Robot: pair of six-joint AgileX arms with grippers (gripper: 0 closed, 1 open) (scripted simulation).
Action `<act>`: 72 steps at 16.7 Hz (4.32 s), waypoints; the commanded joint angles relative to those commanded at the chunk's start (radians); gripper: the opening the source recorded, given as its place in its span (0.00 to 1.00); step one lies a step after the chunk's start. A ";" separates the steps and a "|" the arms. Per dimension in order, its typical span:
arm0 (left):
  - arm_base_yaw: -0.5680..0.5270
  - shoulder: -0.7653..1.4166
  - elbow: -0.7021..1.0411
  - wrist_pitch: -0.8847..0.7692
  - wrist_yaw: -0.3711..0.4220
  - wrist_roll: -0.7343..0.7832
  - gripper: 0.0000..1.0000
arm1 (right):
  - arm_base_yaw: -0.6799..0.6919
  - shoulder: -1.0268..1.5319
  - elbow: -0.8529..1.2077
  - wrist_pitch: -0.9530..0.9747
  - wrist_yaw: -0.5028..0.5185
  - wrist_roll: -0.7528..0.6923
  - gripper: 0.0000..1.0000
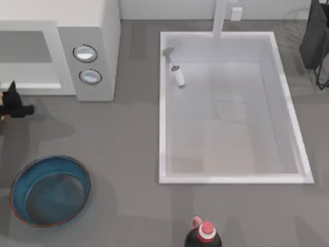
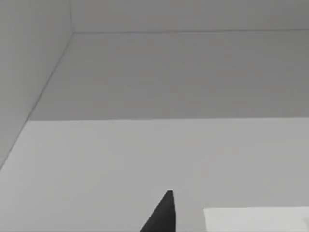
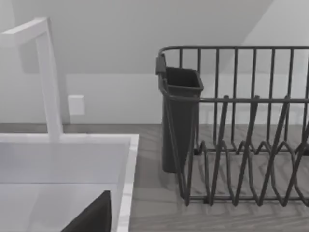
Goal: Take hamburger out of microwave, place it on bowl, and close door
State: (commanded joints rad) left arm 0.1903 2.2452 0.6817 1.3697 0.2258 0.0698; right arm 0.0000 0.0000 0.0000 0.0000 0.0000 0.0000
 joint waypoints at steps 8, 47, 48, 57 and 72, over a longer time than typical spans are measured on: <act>0.001 -0.300 0.001 -0.304 -0.004 0.001 0.00 | 0.000 0.000 0.000 0.000 0.000 0.000 1.00; -0.833 0.062 0.808 -2.955 -0.818 -2.704 0.00 | 0.000 0.000 0.000 0.000 0.000 0.000 1.00; -0.849 0.085 0.808 -3.006 -0.836 -2.756 0.00 | 0.000 0.000 0.000 0.000 0.000 0.000 1.00; -0.876 0.129 0.813 -3.101 -0.878 -2.857 0.00 | 0.000 0.000 0.000 0.000 0.000 0.000 1.00; -0.812 0.124 0.645 -2.929 -0.936 -2.813 0.00 | 0.000 0.000 0.000 0.000 0.000 0.000 1.00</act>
State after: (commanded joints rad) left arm -0.6213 2.3689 1.3262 -1.5589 -0.7098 -2.7429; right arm 0.0000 0.0000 0.0000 0.0000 0.0000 0.0000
